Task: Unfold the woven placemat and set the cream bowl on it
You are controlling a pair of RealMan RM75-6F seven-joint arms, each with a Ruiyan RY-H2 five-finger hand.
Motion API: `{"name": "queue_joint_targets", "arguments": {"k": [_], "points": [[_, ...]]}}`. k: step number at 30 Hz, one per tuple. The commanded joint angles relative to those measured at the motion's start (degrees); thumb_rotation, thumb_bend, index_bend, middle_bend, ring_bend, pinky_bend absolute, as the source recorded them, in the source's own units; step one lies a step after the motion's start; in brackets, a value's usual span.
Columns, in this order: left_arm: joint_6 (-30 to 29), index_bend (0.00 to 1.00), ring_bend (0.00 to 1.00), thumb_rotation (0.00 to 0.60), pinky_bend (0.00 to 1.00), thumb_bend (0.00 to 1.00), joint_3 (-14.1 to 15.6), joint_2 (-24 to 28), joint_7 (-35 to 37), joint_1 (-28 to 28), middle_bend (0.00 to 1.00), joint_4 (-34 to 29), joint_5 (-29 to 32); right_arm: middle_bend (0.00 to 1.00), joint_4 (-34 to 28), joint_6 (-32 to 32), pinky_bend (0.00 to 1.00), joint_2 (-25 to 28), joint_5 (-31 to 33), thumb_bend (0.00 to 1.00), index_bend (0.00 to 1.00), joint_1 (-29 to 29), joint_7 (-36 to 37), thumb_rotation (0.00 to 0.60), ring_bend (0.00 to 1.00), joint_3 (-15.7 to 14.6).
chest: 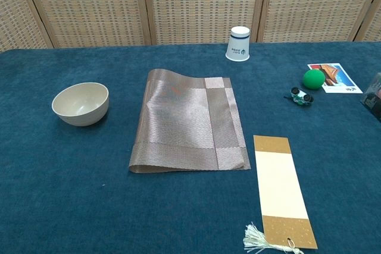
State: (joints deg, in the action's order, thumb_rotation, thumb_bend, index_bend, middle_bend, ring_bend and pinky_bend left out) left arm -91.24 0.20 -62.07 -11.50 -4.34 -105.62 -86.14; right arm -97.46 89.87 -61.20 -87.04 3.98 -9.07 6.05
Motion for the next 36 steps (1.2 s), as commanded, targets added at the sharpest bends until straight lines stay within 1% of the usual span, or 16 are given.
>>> {"name": "queue_joint_targets", "arguments": {"k": [1, 6, 10, 11, 14, 16, 18, 21, 26, 33, 36], "points": [[0.69, 0.0, 0.0, 0.6, 0.0, 0.0, -0.18, -0.25, -0.19, -0.12, 0.0, 0.21, 0.21, 0.0, -0.15, -0.13, 0.0, 0.17, -0.03, 0.0, 0.06, -0.03, 0.21, 0.6, 0.0, -0.06], [3.16, 0.0, 0.0, 0.6, 0.0, 0.0, -0.79, -1.81, -1.02, -1.49, 0.0, 1.76, 0.31, 0.0, -0.4, -0.34, 0.0, 0.44, -0.2, 0.0, 0.06, -0.04, 0.41, 0.6, 0.0, -0.22], [8.29, 0.01, 0.0, 0.6, 0.0, 0.0, -2.65, -5.41, -0.84, -5.42, 0.0, 5.07, 0.7, 0.0, -0.58, -0.21, 0.0, 0.64, -0.3, 0.0, 0.06, 0.06, 0.7, 0.6, 0.0, 0.02], [10.19, 0.04, 0.0, 0.6, 0.0, 0.0, -3.12, -6.48, -0.69, -6.81, 0.0, 6.15, 0.81, 0.0, -0.57, -0.23, 0.0, 0.69, -0.23, 0.0, 0.06, 0.1, 0.89, 0.6, 0.0, 0.11], [15.84, 0.21, 0.0, 0.6, 0.0, 0.04, -4.85, -9.65, 0.54, -11.06, 0.0, 9.68, 1.67, 0.0, -0.48, -0.64, 0.0, 0.82, 0.45, 0.0, 0.06, 0.27, 1.26, 0.6, 0.0, 0.4], [19.73, 0.26, 0.0, 0.6, 0.0, 0.07, -6.47, -12.62, 1.02, -14.22, 0.0, 13.37, 3.04, 0.0, -0.39, -1.19, 0.0, 0.97, 1.22, 0.0, 0.06, 0.46, 1.56, 0.6, 0.0, 0.67], [23.34, 0.3, 0.0, 0.6, 0.0, 0.15, -7.98, -16.14, 0.79, -17.36, 0.0, 17.53, 4.48, 0.0, -0.08, -1.84, 0.0, 1.03, 2.28, 0.0, 0.06, 0.62, 1.79, 0.6, 0.0, 0.94], [26.27, 0.35, 0.0, 0.6, 0.0, 0.26, -9.49, -20.84, -0.25, -20.61, 0.0, 23.06, 6.04, 0.0, 0.48, -2.57, 0.0, 1.02, 3.73, 0.0, 0.06, 0.8, 1.99, 0.6, 0.0, 1.36], [30.91, 0.38, 0.0, 0.6, 0.0, 0.26, -11.43, -27.04, -2.9, -24.84, 0.0, 30.35, 10.19, 0.0, 0.84, -4.65, 0.0, 1.56, 6.21, 0.0, 0.06, 1.34, 4.05, 0.6, 0.0, 2.06], [35.5, 0.4, 0.0, 0.6, 0.0, 0.26, -11.85, -31.18, -4.62, -27.97, 0.0, 35.87, 13.8, 0.0, 1.33, -5.24, 0.0, 1.54, 7.78, 0.0, 0.06, 1.72, 3.3, 0.6, 0.0, 2.69], [36.41, 0.45, 0.0, 0.6, 0.0, 0.27, -11.65, -32.27, -4.71, -28.58, 0.0, 37.8, 14.55, 0.0, 1.64, -5.7, 0.0, 1.21, 8.24, 0.0, 0.06, 1.97, 2.56, 0.6, 0.0, 2.7]]}}
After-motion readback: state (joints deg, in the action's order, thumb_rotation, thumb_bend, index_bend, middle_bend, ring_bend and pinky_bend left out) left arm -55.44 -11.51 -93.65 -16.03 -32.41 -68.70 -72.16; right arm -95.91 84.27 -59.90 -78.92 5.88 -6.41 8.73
